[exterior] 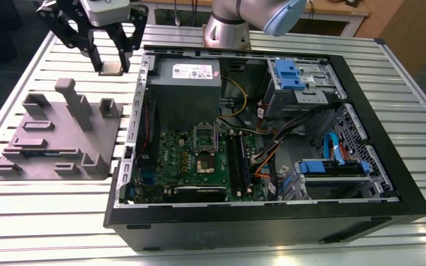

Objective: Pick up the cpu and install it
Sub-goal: 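Pick up the cpu and move it towards the insertion slot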

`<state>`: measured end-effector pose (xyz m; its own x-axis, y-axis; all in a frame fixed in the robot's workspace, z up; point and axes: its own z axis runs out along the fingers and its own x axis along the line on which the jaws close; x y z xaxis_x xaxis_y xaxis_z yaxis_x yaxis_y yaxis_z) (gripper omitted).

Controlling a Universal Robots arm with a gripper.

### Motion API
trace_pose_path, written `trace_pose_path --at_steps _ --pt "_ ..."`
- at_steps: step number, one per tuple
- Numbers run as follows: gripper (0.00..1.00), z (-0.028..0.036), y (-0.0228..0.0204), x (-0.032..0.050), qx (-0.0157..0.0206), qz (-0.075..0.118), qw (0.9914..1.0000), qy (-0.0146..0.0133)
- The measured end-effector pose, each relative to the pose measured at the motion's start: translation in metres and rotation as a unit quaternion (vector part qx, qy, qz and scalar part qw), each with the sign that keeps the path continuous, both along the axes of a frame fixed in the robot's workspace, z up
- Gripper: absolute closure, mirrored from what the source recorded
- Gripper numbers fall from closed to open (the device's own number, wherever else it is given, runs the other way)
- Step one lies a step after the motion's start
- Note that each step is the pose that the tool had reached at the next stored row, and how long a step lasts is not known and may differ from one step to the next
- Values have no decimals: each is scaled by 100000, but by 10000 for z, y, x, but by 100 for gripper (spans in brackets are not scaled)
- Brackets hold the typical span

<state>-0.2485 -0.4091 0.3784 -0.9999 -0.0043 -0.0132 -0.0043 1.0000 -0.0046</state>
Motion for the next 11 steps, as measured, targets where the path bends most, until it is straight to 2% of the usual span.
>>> trace_pose_path --at_steps 11 --pt "53 0 0 69 4 1 100000 -5"
